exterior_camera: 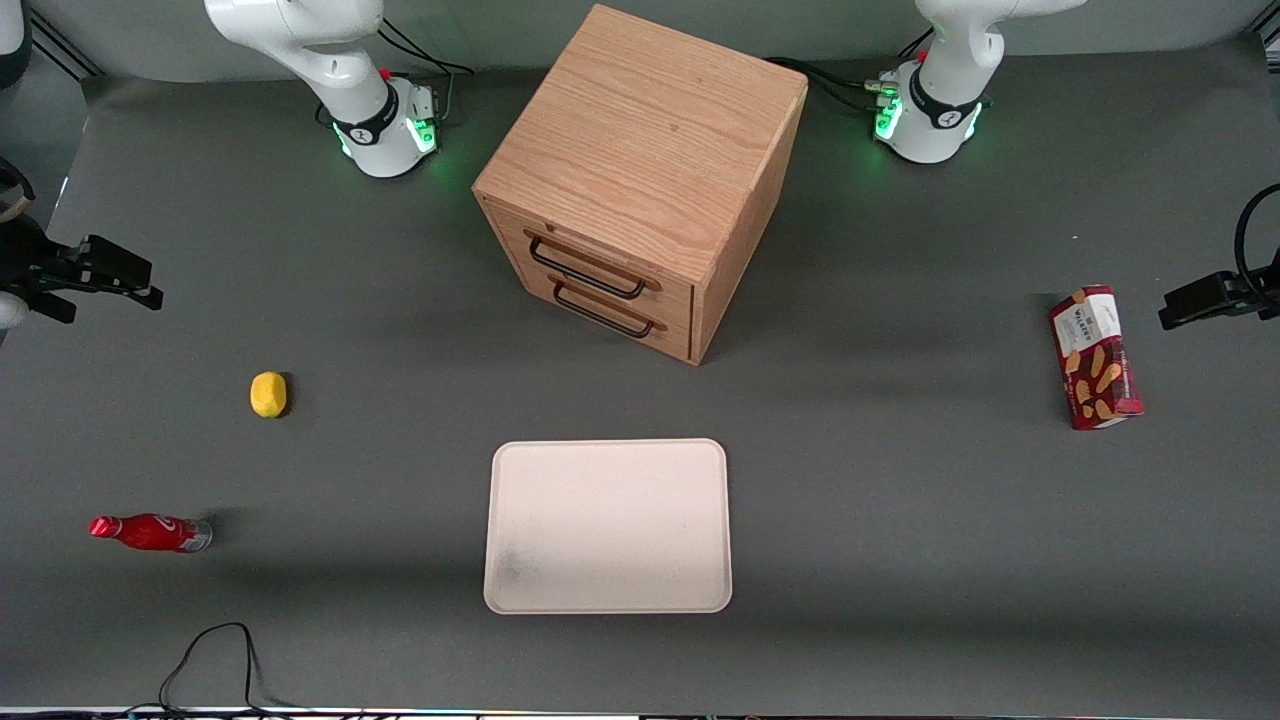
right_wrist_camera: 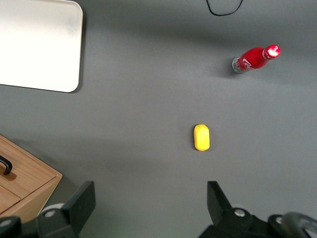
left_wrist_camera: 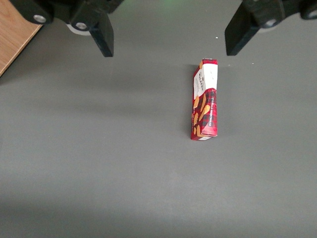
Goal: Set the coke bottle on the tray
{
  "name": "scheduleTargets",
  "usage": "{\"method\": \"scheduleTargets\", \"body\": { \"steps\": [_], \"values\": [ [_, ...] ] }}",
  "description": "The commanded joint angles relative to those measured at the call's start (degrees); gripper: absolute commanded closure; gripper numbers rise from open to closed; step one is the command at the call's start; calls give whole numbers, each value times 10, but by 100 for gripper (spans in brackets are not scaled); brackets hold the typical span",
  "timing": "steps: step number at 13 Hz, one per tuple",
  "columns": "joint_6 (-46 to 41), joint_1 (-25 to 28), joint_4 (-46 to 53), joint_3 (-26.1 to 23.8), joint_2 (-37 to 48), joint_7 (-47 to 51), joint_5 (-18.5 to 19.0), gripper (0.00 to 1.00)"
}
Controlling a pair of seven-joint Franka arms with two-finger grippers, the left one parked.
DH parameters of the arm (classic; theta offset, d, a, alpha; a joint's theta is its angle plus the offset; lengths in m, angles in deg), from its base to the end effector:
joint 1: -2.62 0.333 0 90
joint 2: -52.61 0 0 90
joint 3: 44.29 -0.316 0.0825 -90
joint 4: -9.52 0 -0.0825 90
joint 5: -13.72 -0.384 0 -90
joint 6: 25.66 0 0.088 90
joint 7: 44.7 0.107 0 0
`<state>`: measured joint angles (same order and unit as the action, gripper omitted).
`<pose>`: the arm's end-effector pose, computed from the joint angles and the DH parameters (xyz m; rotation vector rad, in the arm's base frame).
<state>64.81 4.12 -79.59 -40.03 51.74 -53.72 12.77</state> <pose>0.5596 -0.0249 0.6241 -3.1224 -0.1707 -0.0158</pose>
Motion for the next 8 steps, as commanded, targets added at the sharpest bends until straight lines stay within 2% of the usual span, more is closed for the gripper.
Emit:
{"method": "scheduleTargets", "body": {
  "steps": [1,8],
  "values": [
    [-13,10,13,7,-4,14,13,0],
    [-9,-9,19,12,-14,17,12,0]
  ]
}}
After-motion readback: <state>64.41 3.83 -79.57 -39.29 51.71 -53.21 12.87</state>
